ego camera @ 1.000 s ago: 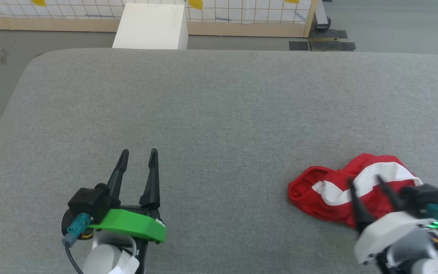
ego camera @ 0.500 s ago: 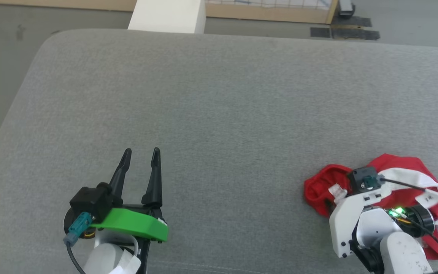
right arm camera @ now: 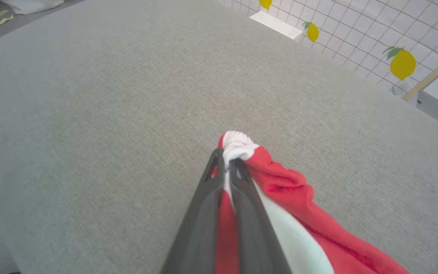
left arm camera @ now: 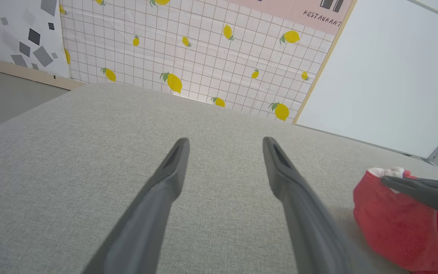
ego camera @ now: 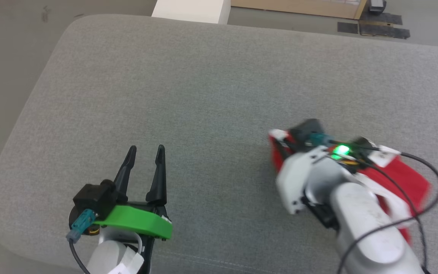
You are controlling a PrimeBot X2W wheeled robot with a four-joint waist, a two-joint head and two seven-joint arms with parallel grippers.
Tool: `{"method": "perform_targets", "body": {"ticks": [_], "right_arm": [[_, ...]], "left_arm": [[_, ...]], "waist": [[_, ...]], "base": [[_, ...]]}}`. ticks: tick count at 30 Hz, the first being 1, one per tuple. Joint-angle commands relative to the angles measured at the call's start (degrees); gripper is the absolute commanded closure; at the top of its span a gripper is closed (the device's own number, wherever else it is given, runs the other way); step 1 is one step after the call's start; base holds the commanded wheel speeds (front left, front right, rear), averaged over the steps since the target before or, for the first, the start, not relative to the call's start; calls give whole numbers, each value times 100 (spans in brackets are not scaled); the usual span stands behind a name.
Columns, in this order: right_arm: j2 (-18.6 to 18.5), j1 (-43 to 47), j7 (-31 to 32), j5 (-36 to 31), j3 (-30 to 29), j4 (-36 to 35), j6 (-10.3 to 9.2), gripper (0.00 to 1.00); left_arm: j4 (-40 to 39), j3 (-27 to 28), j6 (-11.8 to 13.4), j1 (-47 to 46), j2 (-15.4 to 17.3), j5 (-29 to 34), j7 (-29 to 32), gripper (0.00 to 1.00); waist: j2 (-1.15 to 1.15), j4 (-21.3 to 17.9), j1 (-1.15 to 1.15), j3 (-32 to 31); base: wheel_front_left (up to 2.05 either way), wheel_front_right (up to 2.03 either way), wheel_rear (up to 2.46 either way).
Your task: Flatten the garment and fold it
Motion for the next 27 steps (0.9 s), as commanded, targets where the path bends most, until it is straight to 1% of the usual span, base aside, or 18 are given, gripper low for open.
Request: {"method": "perform_targets", "body": {"ticks": [1,4,5,6,7,10,13,16,19,23,27], "right_arm": [[11,-179,-116,93,212,89,-8,100],[11,-456,-226,336,749,420,-8,100],[11,-514,-254,478,849,552,-8,92],[11,-552,-273,605,935,672,-8,4],[11,-569,-327,738,954,755,-8,0],[11,-540,-527,1017,932,826,-8,0],[11,-298,-975,1441,705,598,-8,0],[11,84,-1385,1571,301,264,-8,0],[11,602,-1776,1388,-300,-196,-8,0],[10,1352,-2125,1124,-1142,-786,-8,0],[10,1957,-2474,909,-1815,-1163,-8,0]], "left_arm": [[-3,-6,31,-117,-12,-8,-22,0],[-1,-43,35,-133,-12,-27,-22,0],[3,-60,38,-131,-12,-31,-22,0],[11,-80,41,-131,-12,-38,-22,0],[21,-95,45,-128,-12,-44,-22,0],[34,-91,59,-101,-12,-56,-22,0],[49,-38,73,-12,-12,-30,-22,0],[44,36,70,75,-12,12,-22,0],[27,102,49,154,-12,69,-22,0],[44,135,17,207,-12,113,-22,0],[93,96,-13,211,-12,135,-22,0]], "waist": [[0,35,0,24],[0,75,0,43],[0,89,0,45],[0,108,0,41],[0,119,0,31],[0,102,0,-26],[0,12,0,-167],[0,-125,0,-317],[0,-318,0,-441],[0,-546,0,-573],[0,-764,0,-606]], "base": [[0,0,0],[0,0,0],[0,0,0],[0,0,0],[0,0,0],[0,0,0],[0,0,0],[0,0,0],[0,0,0],[0,0,0],[0,0,0]]}}
